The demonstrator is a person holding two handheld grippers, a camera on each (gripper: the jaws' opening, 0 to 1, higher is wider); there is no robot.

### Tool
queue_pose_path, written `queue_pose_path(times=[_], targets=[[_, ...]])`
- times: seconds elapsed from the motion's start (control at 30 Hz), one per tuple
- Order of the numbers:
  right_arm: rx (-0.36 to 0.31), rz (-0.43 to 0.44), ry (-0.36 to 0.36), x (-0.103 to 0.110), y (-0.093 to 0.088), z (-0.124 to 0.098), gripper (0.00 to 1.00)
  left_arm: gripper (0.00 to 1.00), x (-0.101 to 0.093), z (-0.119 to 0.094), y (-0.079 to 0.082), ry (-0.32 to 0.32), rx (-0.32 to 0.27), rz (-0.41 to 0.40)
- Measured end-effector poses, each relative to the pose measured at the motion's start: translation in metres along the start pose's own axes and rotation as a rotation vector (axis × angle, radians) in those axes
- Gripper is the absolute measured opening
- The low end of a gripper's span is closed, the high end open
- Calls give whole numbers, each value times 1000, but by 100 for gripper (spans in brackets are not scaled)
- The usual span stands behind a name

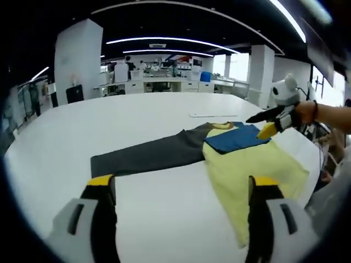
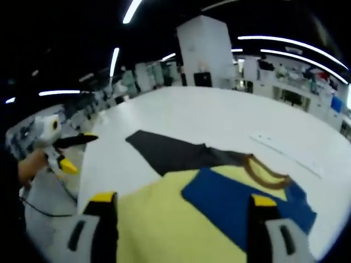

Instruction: Fold the garment on the visible template until the final outline fits inside the template.

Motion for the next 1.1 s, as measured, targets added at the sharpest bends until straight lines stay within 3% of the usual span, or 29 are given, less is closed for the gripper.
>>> queue_pose_path(times=[0.4, 0.53, 0.8, 1.1], targets=[[-66, -29, -40, -4, -9, -57, 99, 85, 68, 22, -3, 200, -6, -5], [-98, -29, -57, -6, -12, -76, 99, 73, 89, 29, -7, 252, -17, 5], [-152, -77, -96, -12, -16, -113, 99, 51, 121, 47, -15, 304, 3, 45], [-164, -77, -171, -3, -28, -149, 99, 37, 149, 65, -33, 381, 49, 9]])
Point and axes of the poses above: the point that each gripper's makers call its tool centre point, and the gripper's own axes: z roughly forward along the fingers, x roughly to its left, y roughly out of its top, the point moved 8 cm from there along -z, roughly backward along the fingers, and after that the axes turned 13 degrees about -x, right-handed, at the moved point
